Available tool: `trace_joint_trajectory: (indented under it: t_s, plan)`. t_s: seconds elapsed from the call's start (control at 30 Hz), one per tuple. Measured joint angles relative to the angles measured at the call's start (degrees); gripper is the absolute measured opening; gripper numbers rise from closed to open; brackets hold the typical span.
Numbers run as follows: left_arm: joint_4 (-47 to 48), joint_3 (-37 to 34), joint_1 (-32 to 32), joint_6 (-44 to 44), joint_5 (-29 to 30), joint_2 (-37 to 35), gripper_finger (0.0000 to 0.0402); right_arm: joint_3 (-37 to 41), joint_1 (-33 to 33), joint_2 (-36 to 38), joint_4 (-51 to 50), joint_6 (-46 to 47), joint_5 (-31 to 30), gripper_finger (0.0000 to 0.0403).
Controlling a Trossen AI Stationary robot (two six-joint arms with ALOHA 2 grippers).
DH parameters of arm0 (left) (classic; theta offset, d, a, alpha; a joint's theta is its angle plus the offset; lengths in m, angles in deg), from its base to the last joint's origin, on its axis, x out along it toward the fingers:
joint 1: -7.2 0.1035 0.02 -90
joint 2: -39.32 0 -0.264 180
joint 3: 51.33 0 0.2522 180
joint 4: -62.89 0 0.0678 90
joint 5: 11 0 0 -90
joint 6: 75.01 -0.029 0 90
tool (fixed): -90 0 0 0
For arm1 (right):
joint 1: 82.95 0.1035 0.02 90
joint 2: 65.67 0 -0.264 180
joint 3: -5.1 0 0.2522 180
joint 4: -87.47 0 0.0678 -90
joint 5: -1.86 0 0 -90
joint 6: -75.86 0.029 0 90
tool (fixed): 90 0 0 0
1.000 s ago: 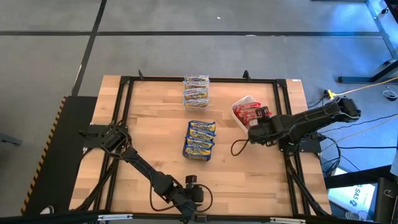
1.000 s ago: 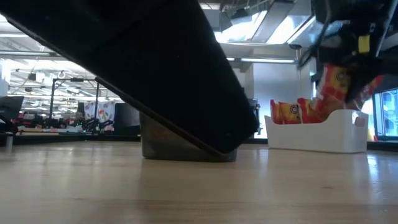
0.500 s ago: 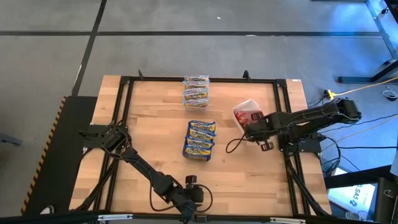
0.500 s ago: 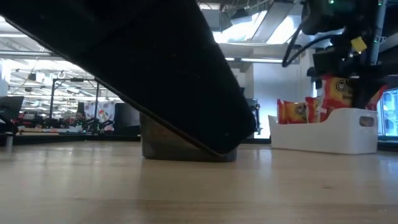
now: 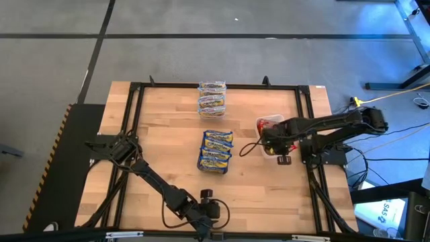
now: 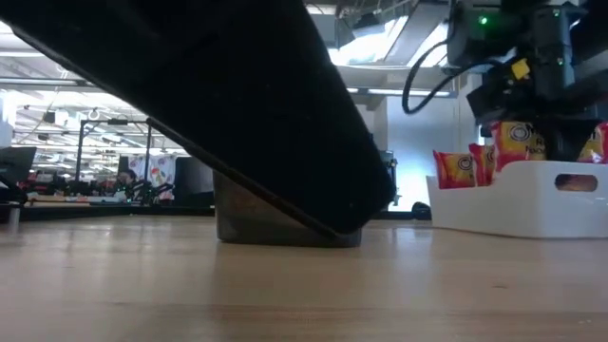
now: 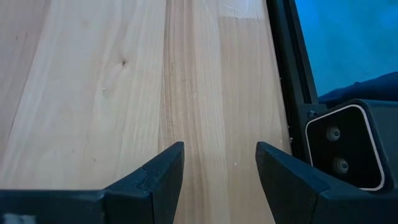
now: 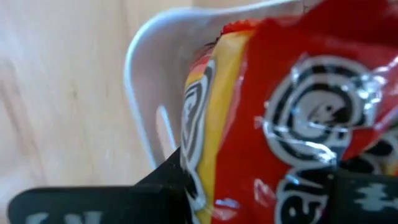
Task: Sort Maruchan noodles
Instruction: Put the red noodle pack into the white bin, then adjust the white bin
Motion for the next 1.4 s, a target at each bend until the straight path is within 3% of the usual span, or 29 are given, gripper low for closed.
trace_joint_trajectory:
  t_s: [0.37,0.6,0.83,0.97,1.07,1.17,1.4]
  plan:
    - [-0.9,0.0,-0.3,0.1,0.0,0.0,0.0195,-0.1,0.0,-7.7,2.1,-0.1,-3.7,0.0100]
    - [-0.9,0.0,-0.3,0.0,-0.1,0.0,0.0195,-0.1,0.0,-8.7,1.4,1.4,-6.4,0.0166]
    - [-0.9,0.0,-0.3,-0.3,-0.3,0.0,0.0195,-9.5,0.0,-8.5,-11.9,3.2,-4.7,0.0229]
    - [-0.9,0.0,-0.3,-0.3,-0.3,0.0,0.0195,-16.7,0.1,-8.2,-22.0,10.0,1.6,0.0237]
    - [-1.0,0.0,-0.3,-0.3,-0.3,0.0,0.0195,-18.6,3.4,-6.6,-24.3,19.3,6.7,0.0235]
    - [-1.0,0.0,-0.4,-0.3,-0.3,0.0,0.0195,-18.1,11.0,-5.0,-22.6,25.8,7.8,0.0228]
    - [-1.1,0.0,-0.4,-1.5,-0.3,0.0,0.0195,-15.6,28.2,-5.0,-15.9,33.1,-5.0,0.0205]
